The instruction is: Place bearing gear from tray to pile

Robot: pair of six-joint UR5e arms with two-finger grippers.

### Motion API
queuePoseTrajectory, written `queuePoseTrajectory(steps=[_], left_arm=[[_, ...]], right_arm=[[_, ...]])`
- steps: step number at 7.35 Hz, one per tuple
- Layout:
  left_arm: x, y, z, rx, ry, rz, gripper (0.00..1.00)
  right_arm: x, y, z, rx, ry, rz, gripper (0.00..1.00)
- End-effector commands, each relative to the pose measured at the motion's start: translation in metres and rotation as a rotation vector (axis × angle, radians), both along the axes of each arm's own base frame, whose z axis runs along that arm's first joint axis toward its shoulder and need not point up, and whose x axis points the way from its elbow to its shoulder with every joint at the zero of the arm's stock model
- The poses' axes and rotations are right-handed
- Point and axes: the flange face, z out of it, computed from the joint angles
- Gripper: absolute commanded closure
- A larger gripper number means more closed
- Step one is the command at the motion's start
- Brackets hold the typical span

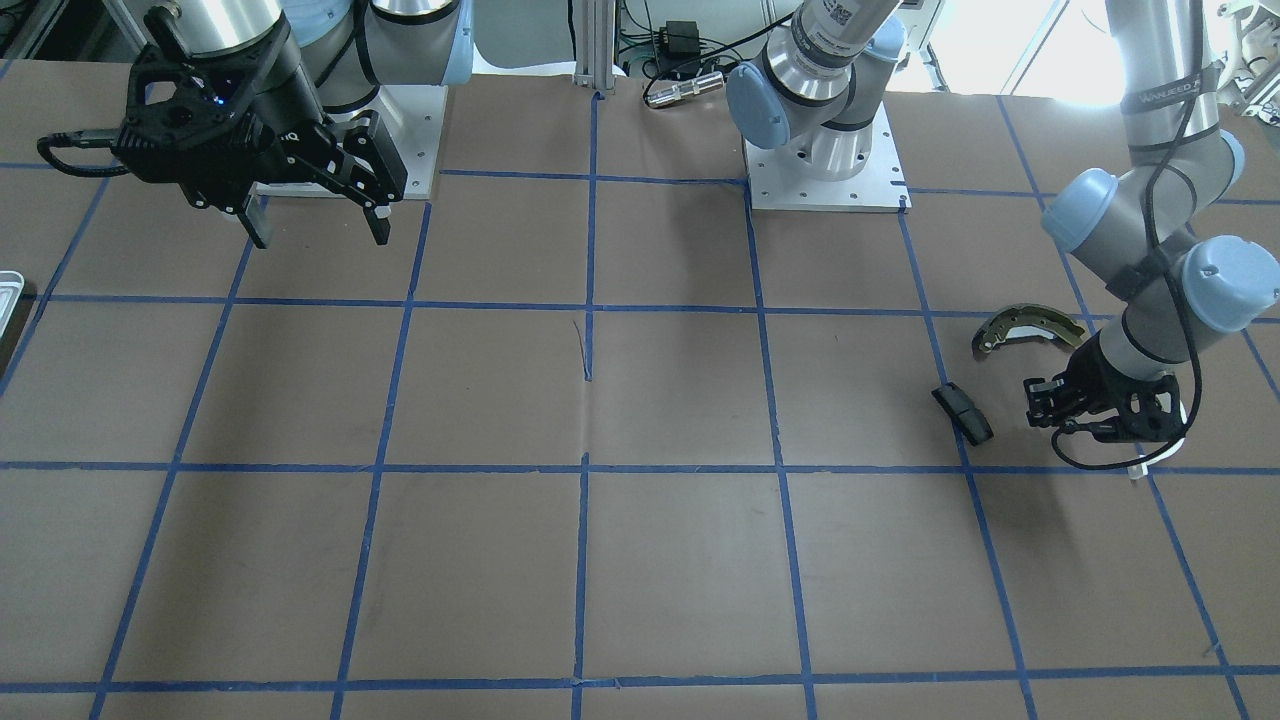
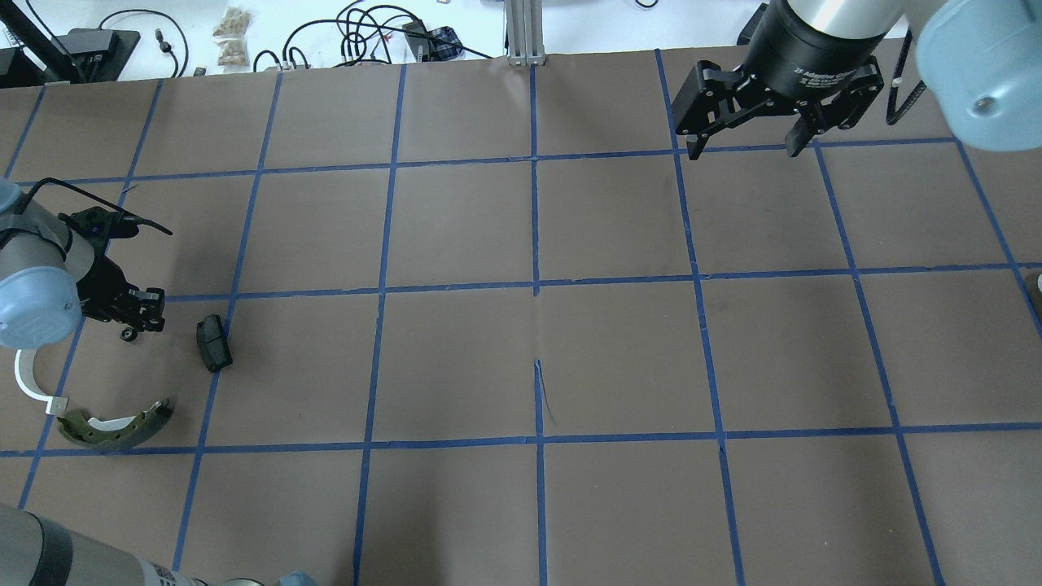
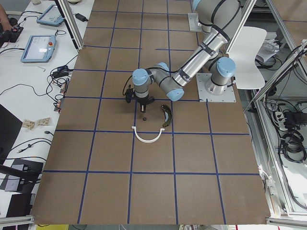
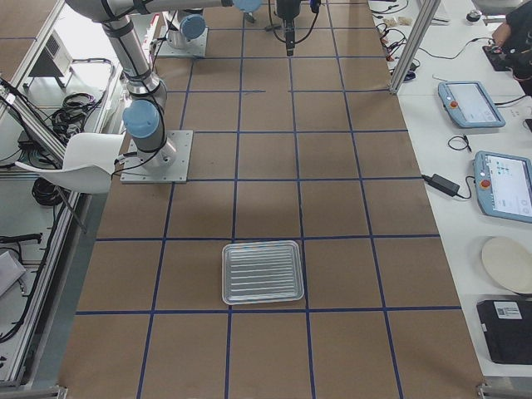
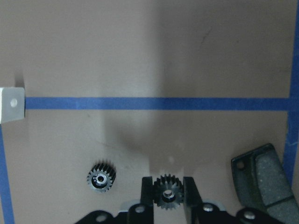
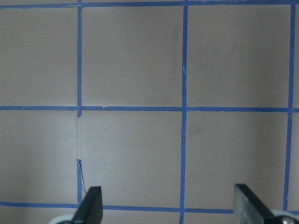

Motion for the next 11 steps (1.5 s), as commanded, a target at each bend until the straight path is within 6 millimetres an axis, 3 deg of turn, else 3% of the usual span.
queuePoseTrajectory(steps=[1, 3, 4, 5, 8, 9, 10, 11], left_arm=[[0.007, -0.001, -0.008, -0.005, -0.004, 0.003, 0.93], [0.023, 0.004, -0.016, 0.006, 0.004, 0.01, 0.88], [0.023, 0.004, -0.015, 0.005, 0.001, 0.013, 0.52], [0.021, 0.005, -0.011, 0.0, -0.004, 0.016, 0.37], [0.021, -0.013, 0.028, -0.025, -0.028, -0.001, 0.3], [0.01, -0.021, 0.057, -0.006, -0.014, -0.01, 0.3], [-0.033, -0.041, 0.097, -0.006, -0.014, -0.027, 0.3], [-0.095, -0.055, 0.143, 0.018, 0.003, -0.073, 0.3]], right_arm=[[0.001, 0.0, 0.0, -0.001, -0.001, 0.002, 0.0], [0.001, 0.0, 0.0, -0.003, -0.001, 0.002, 0.0], [0.001, 0.0, 0.0, -0.001, -0.001, 0.002, 0.0], [0.001, 0.0, 0.0, -0.003, 0.0, 0.001, 0.0], [0.002, 0.001, 0.001, -0.004, -0.001, 0.003, 0.0], [0.002, 0.0, 0.001, -0.004, -0.001, 0.003, 0.0], [0.001, 0.0, 0.0, -0.003, -0.001, 0.002, 0.0], [0.001, 0.0, 0.0, -0.003, -0.001, 0.002, 0.0]])
